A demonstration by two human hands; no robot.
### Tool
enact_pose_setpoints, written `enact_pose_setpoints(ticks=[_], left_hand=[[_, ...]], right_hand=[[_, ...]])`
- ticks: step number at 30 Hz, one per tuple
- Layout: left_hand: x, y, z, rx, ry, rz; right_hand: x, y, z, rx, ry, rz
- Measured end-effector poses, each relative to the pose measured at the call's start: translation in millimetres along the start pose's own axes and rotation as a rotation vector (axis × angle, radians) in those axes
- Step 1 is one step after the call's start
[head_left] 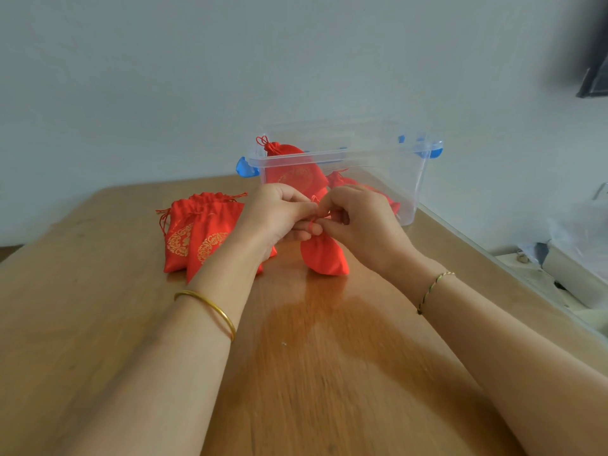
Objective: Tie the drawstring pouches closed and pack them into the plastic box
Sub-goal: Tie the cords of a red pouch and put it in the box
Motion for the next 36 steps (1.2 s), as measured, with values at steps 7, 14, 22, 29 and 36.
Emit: enact_pose_setpoints(ticks=[7, 14, 22, 29, 36], left_hand=[[1.2, -8.9, -4.5, 0.047, 0.019, -0.117], [-4.2, -2.5, -31.4, 0.307, 0.166, -0.031], [0.7, 5.1, -26.6, 0.607, 0.225, -0.067], [0.3, -8.4, -31.1, 0.728, 0.248, -0.151], [0.4, -13.0, -17.4, 0.413, 0.153, -0.096]], right_hand=[[2.0, 5.6, -4.7, 0.009, 0.083, 0.049], [-7.0, 18.8, -37.4, 0.83, 0.477, 0.105], [-10.8, 22.8, -35.4, 1.109, 0.56, 0.146], [-8.3, 13.1, -46.1, 0.939, 0.545, 0.187], [-11.7, 10.1, -50.7, 0.691, 0.524, 0.225]])
Point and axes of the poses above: each hand's wrist, its own x-axis towards the middle knuckle, its own y-axis out of the palm, z = x × y, the point moved 7 cm from there along x, towards the middle knuckle, and after that the axes turned 9 degrees about z, right-handed, at the moved point
